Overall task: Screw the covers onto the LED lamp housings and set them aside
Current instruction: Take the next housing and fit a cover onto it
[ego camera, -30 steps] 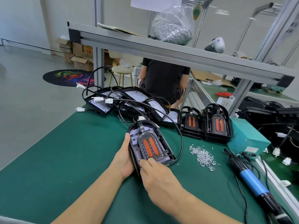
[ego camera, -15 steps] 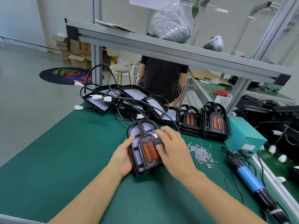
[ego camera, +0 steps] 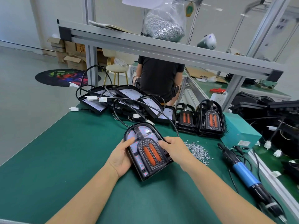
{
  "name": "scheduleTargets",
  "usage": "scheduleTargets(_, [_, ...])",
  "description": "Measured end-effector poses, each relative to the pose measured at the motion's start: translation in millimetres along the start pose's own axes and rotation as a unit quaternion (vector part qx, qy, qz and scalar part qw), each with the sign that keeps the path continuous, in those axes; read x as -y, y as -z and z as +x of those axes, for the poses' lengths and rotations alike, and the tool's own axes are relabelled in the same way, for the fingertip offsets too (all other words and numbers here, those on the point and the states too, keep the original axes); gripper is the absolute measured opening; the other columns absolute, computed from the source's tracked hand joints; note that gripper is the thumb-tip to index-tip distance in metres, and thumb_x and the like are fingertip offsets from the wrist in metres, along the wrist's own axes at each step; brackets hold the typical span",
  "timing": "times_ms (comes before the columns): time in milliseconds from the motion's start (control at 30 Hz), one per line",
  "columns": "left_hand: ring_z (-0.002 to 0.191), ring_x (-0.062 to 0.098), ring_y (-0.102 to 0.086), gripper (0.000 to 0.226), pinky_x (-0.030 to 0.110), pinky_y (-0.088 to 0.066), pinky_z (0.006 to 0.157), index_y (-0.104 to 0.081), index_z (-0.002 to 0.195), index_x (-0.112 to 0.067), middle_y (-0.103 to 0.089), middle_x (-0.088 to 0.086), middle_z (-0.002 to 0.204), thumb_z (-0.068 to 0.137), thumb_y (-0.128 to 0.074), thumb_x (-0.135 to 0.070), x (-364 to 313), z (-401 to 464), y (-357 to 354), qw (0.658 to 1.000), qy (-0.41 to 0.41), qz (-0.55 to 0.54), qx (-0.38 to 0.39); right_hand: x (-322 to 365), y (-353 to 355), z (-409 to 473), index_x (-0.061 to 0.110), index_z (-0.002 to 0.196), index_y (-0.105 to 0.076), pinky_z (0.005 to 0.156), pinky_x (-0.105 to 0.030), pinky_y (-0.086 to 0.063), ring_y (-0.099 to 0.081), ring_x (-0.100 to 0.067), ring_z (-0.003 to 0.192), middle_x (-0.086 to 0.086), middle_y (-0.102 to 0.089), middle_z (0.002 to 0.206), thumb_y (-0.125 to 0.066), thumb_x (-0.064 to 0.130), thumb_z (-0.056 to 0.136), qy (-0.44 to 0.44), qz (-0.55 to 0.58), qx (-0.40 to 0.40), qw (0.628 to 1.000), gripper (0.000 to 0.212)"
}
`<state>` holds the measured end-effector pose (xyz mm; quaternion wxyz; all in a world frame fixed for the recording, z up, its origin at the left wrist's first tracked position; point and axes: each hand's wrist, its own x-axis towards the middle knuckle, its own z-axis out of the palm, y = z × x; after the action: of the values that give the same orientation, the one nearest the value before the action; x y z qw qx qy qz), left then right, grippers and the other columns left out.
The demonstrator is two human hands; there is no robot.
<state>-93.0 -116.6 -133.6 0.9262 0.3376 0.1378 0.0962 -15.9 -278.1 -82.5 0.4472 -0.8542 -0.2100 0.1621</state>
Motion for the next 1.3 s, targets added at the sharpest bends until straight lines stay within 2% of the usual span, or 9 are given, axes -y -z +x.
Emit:
scheduleTargets(133, [0.105,0.029,-0.060,0.035,0.043,-0.046,0.098,-0.054,0.127,-0.002,-0.060,0.018,0.126,0.093,-0.052,-0.010,0,5,-2,0.983,-0.064,0.157,-0.070,-8,9,0,-0.001,0.079,-0.059,0.065,-0.028,-0.027,-0.037,-0.014,0.066,-0.003,-0.046,0.069,-0.057,0.030,0.096,0.007,-0.015,0.020,1.000,0.035])
scheduleTargets(267, [0.124,0.018,-0.046,0.044,0.025,-0.031,0.102,-0.047,0.136,-0.012,-0.050,0.004,0.136,0.093,-0.049,-0.004,0,10,6,0.840,-0.154,0.494,-0.167,-17,11,-1,0.002,0.088,-0.066,0.069,-0.030,-0.032,-0.041,-0.016,0.072,-0.004,-0.053,0.075,-0.058,0.036,0.096,0.000,0.002,0.038,0.999,0.036])
scheduleTargets(433, [0.119,0.028,-0.045,0.056,0.036,-0.035,0.102,-0.048,0.136,-0.015,-0.055,0.008,0.125,0.085,-0.043,0.006,1,1,11,0.740,-0.175,0.631,-0.152,-19,7,3,0.026,0.077,-0.071,0.072,-0.018,-0.041,-0.056,-0.007,0.077,0.008,-0.070,0.088,-0.059,0.038,0.094,0.001,0.006,0.012,1.000,0.024])
scheduleTargets(600, [0.116,0.031,-0.045,0.060,0.040,-0.038,0.097,-0.047,0.137,-0.016,-0.055,0.012,0.124,0.082,-0.044,0.007,-5,-2,12,0.691,-0.172,0.688,-0.142,-27,15,-4,0.016,0.094,-0.072,0.090,-0.023,-0.045,-0.063,-0.019,0.095,-0.001,-0.072,0.104,-0.052,0.045,0.096,-0.020,0.054,0.020,0.998,0.035])
scheduleTargets(700, [0.110,0.029,-0.047,0.057,0.039,-0.041,0.091,-0.051,0.131,-0.017,-0.056,0.010,0.119,0.080,-0.044,0.006,-7,-2,13,0.678,-0.170,0.703,-0.132,-38,34,-11,0.024,0.091,-0.072,0.078,-0.023,-0.047,-0.062,-0.010,0.085,0.008,-0.072,0.093,-0.051,0.038,0.098,-0.017,0.076,-0.061,0.995,0.026])
scheduleTargets(833, [0.107,0.029,-0.048,0.053,0.038,-0.042,0.088,-0.053,0.130,-0.019,-0.057,0.009,0.114,0.081,-0.046,0.003,-12,0,11,0.668,-0.148,0.718,-0.126,-66,72,-27,0.011,0.097,-0.070,0.075,-0.024,-0.041,-0.058,-0.014,0.087,-0.004,-0.070,0.095,-0.054,0.023,0.097,0.023,-0.047,-0.182,0.982,0.020])
scheduleTargets(1033, [0.117,0.031,-0.047,0.045,0.042,-0.039,0.096,-0.058,0.127,-0.011,-0.056,0.011,0.130,0.083,-0.056,0.000,-22,-4,-10,0.634,-0.224,0.724,-0.150,-115,127,-54,0.004,0.132,-0.056,0.100,-0.036,-0.034,-0.044,-0.030,0.123,-0.013,-0.053,0.133,-0.057,0.017,0.097,-0.050,-0.323,-0.271,0.905,0.038])
scheduleTargets(1200, [0.100,0.028,-0.056,0.018,0.040,-0.042,0.089,-0.073,0.096,-0.013,-0.069,0.002,0.099,0.081,-0.064,-0.011,-7,-12,-72,0.590,-0.392,0.706,-0.026,-145,153,-71,0.001,0.113,-0.057,0.081,-0.038,-0.039,-0.048,-0.035,0.106,-0.019,-0.055,0.118,-0.055,0.031,0.095,-0.174,-0.378,-0.276,0.866,0.035])
scheduleTargets(1300, [0.097,0.022,-0.054,0.015,0.037,-0.036,0.088,-0.073,0.090,-0.024,-0.068,-0.006,0.093,0.083,-0.060,-0.025,22,-5,-106,0.542,-0.377,0.748,0.075,-150,145,-74,0.006,0.109,-0.055,0.069,-0.034,-0.042,-0.051,-0.029,0.087,-0.013,-0.052,0.114,-0.053,0.037,0.095,-0.190,-0.343,-0.253,0.885,0.034])
